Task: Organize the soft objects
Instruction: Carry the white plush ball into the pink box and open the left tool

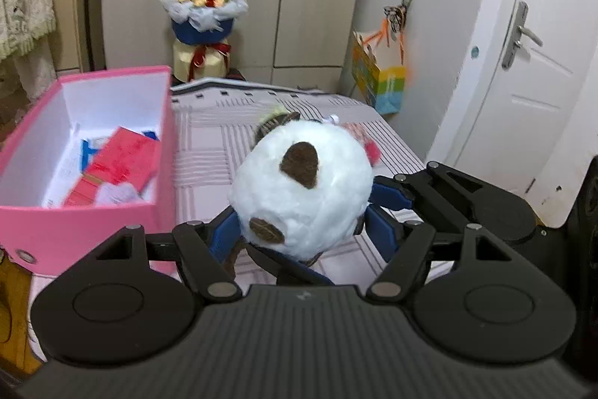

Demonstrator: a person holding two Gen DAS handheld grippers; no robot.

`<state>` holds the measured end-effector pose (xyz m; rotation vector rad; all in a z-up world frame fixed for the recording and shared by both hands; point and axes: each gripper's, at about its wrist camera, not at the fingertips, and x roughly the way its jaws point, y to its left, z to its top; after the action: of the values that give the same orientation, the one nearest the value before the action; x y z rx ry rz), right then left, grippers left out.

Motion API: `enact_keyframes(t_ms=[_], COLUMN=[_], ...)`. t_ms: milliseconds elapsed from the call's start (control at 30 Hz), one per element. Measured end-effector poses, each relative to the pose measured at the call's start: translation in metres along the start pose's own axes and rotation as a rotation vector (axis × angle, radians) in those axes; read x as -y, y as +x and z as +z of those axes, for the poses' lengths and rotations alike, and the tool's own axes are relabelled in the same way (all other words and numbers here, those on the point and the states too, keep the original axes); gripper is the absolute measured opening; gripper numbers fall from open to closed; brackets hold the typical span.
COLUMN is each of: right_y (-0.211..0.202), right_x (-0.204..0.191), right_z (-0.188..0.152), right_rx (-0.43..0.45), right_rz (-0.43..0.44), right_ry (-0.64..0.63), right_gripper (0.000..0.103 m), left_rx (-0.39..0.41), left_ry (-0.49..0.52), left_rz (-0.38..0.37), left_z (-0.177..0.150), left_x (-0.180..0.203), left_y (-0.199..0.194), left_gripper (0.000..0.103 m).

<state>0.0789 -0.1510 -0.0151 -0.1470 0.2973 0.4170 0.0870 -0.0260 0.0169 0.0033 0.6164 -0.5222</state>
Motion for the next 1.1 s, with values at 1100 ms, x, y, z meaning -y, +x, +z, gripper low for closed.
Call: enact_keyframes(t_ms=[1100], right_y=[0.247], right_x=[-0.038], right_z=[0.106], right_rx=[-0.386], right_rz=[0.410], right_ry=[0.156], right_gripper=[0.075], left_rx=[-0.110], left_ry=[-0.387], left_rz=[0.119], left_z=[0.079], left_x=[-0.234], left_y=[0.047], left_gripper=[0.070])
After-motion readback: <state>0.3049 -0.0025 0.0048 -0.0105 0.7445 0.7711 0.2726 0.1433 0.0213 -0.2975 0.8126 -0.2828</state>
